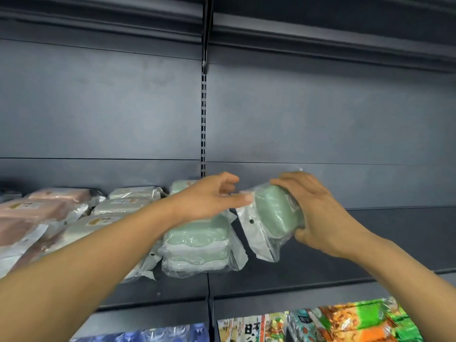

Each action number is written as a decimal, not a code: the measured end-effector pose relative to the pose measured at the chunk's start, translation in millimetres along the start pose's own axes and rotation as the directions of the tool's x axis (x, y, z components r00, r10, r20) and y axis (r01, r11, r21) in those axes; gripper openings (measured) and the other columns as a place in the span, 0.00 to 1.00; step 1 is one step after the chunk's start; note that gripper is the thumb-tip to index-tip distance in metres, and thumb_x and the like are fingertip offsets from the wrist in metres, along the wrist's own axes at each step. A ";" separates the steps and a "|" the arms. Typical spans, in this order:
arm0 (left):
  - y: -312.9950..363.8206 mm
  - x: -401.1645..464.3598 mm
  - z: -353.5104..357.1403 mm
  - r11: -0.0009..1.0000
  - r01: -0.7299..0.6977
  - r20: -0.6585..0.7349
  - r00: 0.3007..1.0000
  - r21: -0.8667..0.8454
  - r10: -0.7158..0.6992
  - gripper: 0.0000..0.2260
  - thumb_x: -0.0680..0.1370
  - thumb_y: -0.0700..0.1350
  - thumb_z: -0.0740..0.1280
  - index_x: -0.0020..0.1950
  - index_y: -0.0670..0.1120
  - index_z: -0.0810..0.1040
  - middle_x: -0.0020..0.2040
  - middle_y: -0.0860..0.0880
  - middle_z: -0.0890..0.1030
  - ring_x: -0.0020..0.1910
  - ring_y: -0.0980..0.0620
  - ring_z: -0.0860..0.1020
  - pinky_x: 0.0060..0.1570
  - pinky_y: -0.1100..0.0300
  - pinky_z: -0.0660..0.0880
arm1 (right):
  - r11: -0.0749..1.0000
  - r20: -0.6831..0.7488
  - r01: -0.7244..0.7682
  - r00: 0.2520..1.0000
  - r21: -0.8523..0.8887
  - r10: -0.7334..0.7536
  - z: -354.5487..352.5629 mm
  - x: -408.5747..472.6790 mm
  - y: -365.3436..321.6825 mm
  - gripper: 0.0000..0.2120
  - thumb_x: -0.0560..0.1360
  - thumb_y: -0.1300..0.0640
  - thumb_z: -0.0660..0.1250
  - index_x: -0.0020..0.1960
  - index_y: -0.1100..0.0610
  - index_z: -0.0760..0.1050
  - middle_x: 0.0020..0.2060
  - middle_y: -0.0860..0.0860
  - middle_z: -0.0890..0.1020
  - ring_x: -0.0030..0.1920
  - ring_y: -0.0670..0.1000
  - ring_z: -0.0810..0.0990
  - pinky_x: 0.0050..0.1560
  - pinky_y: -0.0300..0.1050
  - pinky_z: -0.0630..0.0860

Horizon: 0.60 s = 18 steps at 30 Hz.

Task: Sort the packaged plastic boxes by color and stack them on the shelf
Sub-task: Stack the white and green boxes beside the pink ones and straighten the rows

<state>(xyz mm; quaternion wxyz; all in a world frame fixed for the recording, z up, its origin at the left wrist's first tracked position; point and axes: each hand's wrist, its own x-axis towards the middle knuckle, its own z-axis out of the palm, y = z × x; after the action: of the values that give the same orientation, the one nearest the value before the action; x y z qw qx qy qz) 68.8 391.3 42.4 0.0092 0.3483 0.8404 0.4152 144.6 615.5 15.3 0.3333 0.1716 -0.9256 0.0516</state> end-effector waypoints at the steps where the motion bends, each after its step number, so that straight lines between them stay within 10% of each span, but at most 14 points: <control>1: 9.9 -10.4 6.7 0.995 0.015 0.044 0.999 -0.103 -0.011 0.29 0.69 0.60 0.69 0.67 0.52 0.70 0.62 0.56 0.76 0.60 0.58 0.75 0.55 0.65 0.72 | 0.999 -0.031 0.034 0.999 0.016 -0.034 -3.3 3.6 -6.6 0.44 0.56 0.66 0.73 0.71 0.54 0.65 0.67 0.48 0.68 0.69 0.48 0.62 0.72 0.49 0.62; 6: 23.8 -43.8 28.8 0.896 0.051 -0.056 0.995 -0.440 -0.084 0.12 0.73 0.46 0.72 0.55 0.47 0.80 0.50 0.47 0.84 0.52 0.50 0.82 0.58 0.53 0.76 | 0.990 -0.123 0.129 0.985 0.064 -0.121 -5.4 6.5 -35.0 0.43 0.57 0.69 0.70 0.71 0.54 0.64 0.70 0.49 0.66 0.73 0.51 0.60 0.72 0.51 0.60; 9: 21.8 -58.2 38.2 0.824 0.000 -0.218 0.964 -0.566 -0.150 0.10 0.72 0.43 0.73 0.52 0.48 0.78 0.42 0.53 0.84 0.38 0.63 0.82 0.41 0.70 0.77 | 0.970 -0.198 -0.110 0.968 0.219 0.155 -8.5 -1.7 -47.0 0.41 0.65 0.68 0.68 0.74 0.51 0.59 0.71 0.48 0.59 0.70 0.49 0.62 0.67 0.42 0.65; 11: 20.9 -66.0 45.9 0.835 -0.049 -0.362 0.914 -0.548 -0.185 0.11 0.72 0.40 0.73 0.49 0.50 0.75 0.38 0.54 0.82 0.29 0.67 0.78 0.29 0.74 0.72 | 0.746 -0.005 -0.361 0.899 0.560 0.438 -17.7 -1.1 -58.0 0.34 0.72 0.63 0.67 0.73 0.50 0.57 0.66 0.47 0.64 0.54 0.41 0.73 0.50 0.36 0.72; 14: 15.5 -73.5 59.3 0.899 -0.057 -0.448 0.879 -0.435 -0.161 0.15 0.70 0.42 0.76 0.50 0.47 0.73 0.45 0.48 0.83 0.40 0.58 0.82 0.41 0.65 0.78 | 0.377 0.349 -0.547 0.806 0.748 0.478 -18.2 6.6 -64.3 0.31 0.75 0.45 0.65 0.72 0.52 0.57 0.60 0.48 0.75 0.50 0.46 0.79 0.52 0.45 0.75; 18: 8.6 -79.9 67.8 0.970 -0.071 -0.438 0.898 -0.231 -0.038 0.14 0.71 0.42 0.74 0.51 0.47 0.72 0.47 0.51 0.82 0.47 0.56 0.81 0.49 0.56 0.78 | 0.373 0.383 -0.560 0.806 0.740 0.450 0.3 17.0 -75.2 0.36 0.61 0.34 0.71 0.61 0.48 0.61 0.59 0.50 0.75 0.57 0.51 0.77 0.56 0.50 0.76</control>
<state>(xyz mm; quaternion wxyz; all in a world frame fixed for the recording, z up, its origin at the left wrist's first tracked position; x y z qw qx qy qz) 154.9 394.3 -17.8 -0.1420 0.2489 0.7610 0.5820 158.7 540.2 24.4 0.1251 0.0183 -0.8127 0.5688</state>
